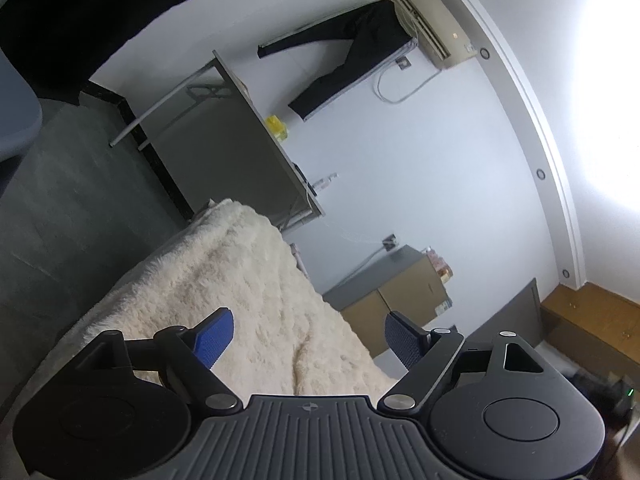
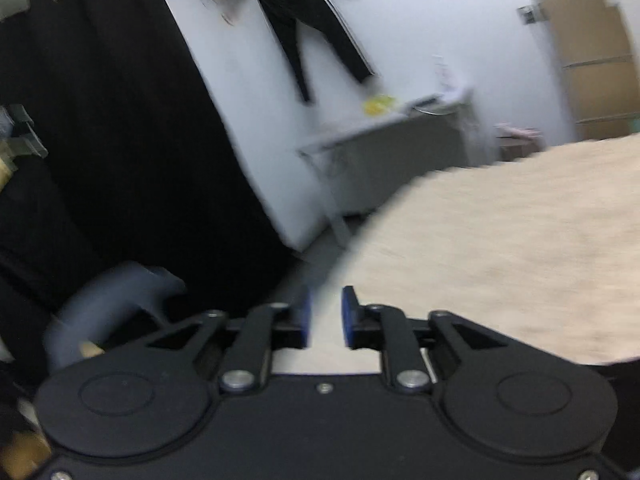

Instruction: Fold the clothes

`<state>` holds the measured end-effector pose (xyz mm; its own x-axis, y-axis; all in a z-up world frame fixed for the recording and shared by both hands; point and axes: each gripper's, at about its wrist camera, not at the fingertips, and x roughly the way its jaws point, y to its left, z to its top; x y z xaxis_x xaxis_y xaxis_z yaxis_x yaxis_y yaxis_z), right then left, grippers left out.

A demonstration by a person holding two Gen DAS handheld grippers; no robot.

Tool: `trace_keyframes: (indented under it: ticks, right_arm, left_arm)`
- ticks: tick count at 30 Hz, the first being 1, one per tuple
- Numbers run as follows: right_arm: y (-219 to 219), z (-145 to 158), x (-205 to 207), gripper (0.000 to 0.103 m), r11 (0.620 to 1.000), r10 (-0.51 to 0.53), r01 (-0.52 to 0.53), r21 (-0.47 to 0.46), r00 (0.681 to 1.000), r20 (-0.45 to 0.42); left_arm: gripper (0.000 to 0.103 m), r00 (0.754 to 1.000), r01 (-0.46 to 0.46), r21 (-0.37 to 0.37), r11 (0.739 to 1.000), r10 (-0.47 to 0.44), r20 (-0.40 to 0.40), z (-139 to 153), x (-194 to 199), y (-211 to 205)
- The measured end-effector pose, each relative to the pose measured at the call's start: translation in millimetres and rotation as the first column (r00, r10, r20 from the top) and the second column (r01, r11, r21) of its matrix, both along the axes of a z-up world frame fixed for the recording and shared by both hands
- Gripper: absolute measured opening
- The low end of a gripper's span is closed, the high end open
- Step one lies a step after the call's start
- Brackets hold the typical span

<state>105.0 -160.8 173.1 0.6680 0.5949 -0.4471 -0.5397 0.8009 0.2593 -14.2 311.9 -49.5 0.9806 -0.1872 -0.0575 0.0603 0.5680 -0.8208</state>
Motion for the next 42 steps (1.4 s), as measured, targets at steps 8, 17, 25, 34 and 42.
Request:
trace_keyframes:
  ticks: [8, 17, 25, 34, 42]
  right_arm:
    - [78, -148, -56, 0.067, 0.688, 0.238, -0.032, -0.725, 0.954, 0.183]
    - [107, -241, -53, 0.068, 0.405, 0.368, 0.110, -0.908, 0.889, 0.272]
    - [122, -228, -4, 0.051, 0.501, 0.224, 0.208, -0.840, 0.906, 0.358]
    - [139, -142, -37, 0.009, 0.852, 0.057, 0.166, -0.497, 0.914, 0.402]
    - [259, -132, -101, 0.046, 0.932, 0.270, -0.188, -0.310, 0.930, 0.249]
  left_arm:
    - [0.080, 1.000, 0.005, 0.032, 0.999, -0.004, -0.018, 1, 2, -5]
    - [0.081, 1.000, 0.011, 0.117, 0.993, -0.008, -0.022, 9, 1, -15]
    - [0.081, 1.000, 0.009, 0.098, 0.995, -0.009, -0.007, 6, -1, -13]
    - [0.081, 0.999, -0.017, 0.066, 0.998, 0.014, 0.035, 6, -10, -8]
    - [0.081, 0.975, -0.185, -0.020, 0.982, 0.187, 0.117, 5, -40, 15]
